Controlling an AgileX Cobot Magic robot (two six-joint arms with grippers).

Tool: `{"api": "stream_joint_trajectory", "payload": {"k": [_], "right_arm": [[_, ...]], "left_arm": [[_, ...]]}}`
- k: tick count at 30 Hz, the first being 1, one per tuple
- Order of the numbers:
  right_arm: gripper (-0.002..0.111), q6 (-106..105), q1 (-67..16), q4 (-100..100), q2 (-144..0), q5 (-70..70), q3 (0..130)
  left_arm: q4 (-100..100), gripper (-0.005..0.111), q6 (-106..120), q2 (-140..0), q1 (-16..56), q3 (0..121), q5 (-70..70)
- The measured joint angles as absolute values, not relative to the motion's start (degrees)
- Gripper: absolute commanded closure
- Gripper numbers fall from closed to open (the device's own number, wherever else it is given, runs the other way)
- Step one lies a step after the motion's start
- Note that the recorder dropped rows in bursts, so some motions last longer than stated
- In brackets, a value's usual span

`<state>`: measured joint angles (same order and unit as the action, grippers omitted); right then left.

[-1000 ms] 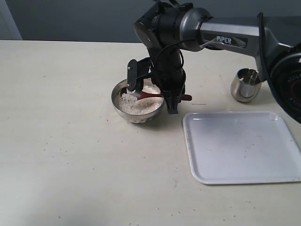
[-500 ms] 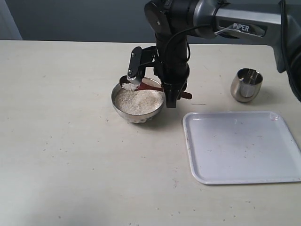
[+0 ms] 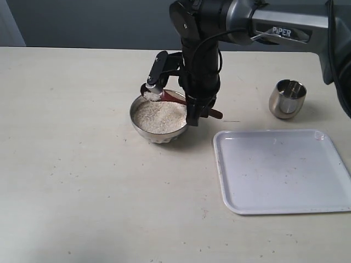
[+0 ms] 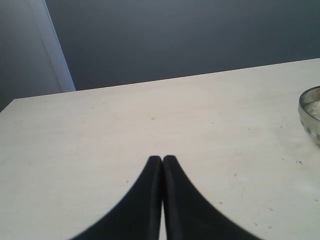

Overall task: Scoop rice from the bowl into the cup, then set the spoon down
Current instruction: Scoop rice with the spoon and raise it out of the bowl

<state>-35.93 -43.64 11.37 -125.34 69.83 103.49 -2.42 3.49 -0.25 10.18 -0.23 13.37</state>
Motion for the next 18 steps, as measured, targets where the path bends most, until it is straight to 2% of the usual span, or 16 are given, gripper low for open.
{"api": "stream_joint_trajectory", "payload": {"k": [18], "right_arm": [[0.109, -31.33, -43.64, 9.0, -124.14, 69.95, 99.89]], "left_arm": [[-2.42, 0.106, 3.49, -0.25, 10.18, -0.23, 13.37]]}}
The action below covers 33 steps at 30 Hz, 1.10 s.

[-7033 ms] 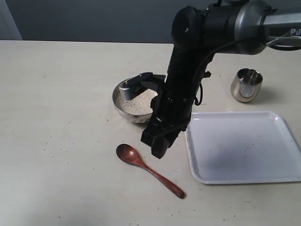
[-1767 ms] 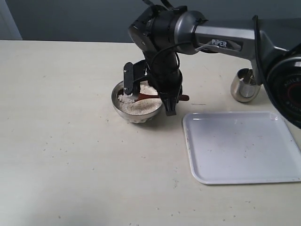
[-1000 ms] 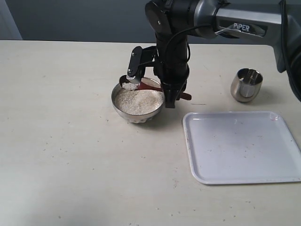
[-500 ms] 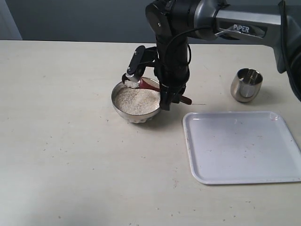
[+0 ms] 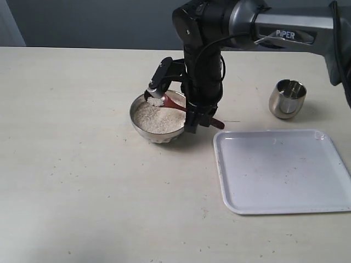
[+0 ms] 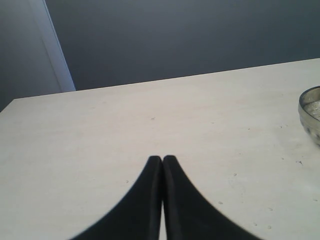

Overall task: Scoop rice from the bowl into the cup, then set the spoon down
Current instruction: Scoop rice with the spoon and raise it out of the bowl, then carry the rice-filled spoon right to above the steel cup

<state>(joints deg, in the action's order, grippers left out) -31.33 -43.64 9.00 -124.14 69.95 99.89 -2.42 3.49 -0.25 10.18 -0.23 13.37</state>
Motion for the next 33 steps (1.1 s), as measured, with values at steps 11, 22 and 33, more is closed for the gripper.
{"api": "stream_joint_trajectory", "payload": {"k": [11, 22, 33], "right_arm": [[0.109, -29.94, -37.34, 3.48, -123.2, 69.83, 99.89], [0.109, -29.82, -34.72, 0.0, -123.12, 69.83, 98.03], [0.109, -29.35, -29.77, 0.0, -120.96, 69.94, 90.51]], "left_arm": [[-2.42, 0.106, 3.49, -0.25, 10.18, -0.23, 13.37], [-2.42, 0.106, 3.49, -0.25, 10.18, -0.23, 13.37], [-2.42, 0.106, 3.49, -0.25, 10.18, -0.23, 13.37]]}}
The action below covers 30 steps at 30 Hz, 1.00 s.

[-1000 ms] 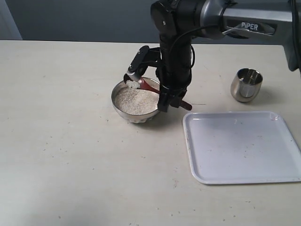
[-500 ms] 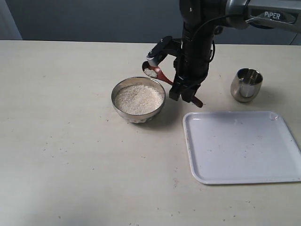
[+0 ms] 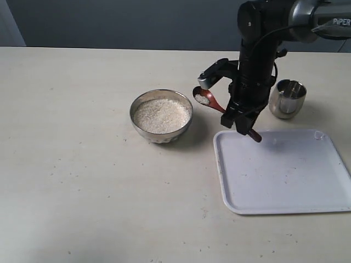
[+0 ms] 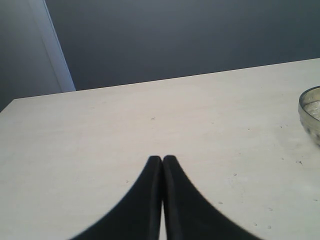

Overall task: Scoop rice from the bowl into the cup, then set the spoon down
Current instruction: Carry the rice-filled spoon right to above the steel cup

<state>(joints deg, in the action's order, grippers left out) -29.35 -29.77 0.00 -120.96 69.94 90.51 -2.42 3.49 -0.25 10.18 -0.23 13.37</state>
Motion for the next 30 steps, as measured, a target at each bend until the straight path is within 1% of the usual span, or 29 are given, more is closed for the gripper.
{"api": "stream_joint_trajectory", "payload": {"k": [17, 25, 30], "right_arm": [[0.109, -28.47, -16.48, -0.65, -111.83, 69.94, 85.09], [0.109, -28.31, -10.03, -0.65, -111.57, 70.16, 84.65], [0.109, -28.31, -7.42, 1.26, -111.57, 70.16, 84.65]], "left_arm": [[-2.42, 0.106, 3.49, -0.25, 10.18, -0.23, 13.37], [-2.42, 0.106, 3.49, -0.25, 10.18, -0.23, 13.37], [-2.42, 0.106, 3.49, -0.25, 10.18, -0.23, 13.37]]}}
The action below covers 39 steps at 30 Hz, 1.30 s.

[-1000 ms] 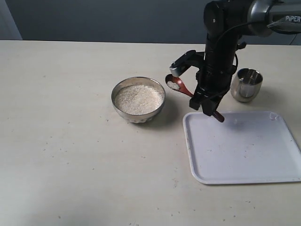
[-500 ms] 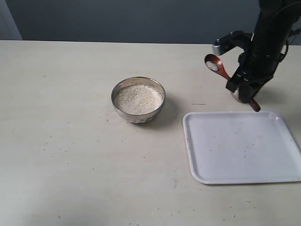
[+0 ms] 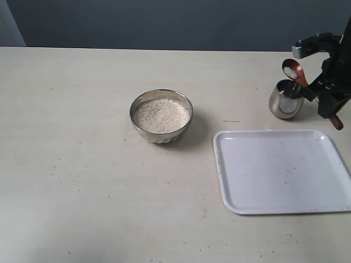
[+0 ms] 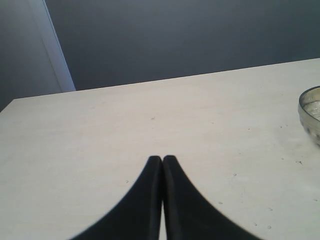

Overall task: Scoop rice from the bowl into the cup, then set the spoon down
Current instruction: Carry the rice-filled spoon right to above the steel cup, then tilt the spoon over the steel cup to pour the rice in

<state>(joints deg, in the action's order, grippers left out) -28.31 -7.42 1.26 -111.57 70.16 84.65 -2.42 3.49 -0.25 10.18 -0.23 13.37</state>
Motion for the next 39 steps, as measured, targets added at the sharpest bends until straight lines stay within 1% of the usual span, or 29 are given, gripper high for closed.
{"api": "stream_joint_trajectory", "payload": {"k": [7, 39], "right_arm": [[0.109, -28.41, -6.1, 3.93, -111.57, 70.16, 84.65], [0.109, -28.17, -6.1, 5.74, -111.57, 70.28, 84.65]], "left_arm": [[-2.42, 0.106, 3.49, -0.25, 10.18, -0.23, 13.37], [-2.42, 0.106, 3.49, -0.25, 10.18, -0.23, 13.37]]}}
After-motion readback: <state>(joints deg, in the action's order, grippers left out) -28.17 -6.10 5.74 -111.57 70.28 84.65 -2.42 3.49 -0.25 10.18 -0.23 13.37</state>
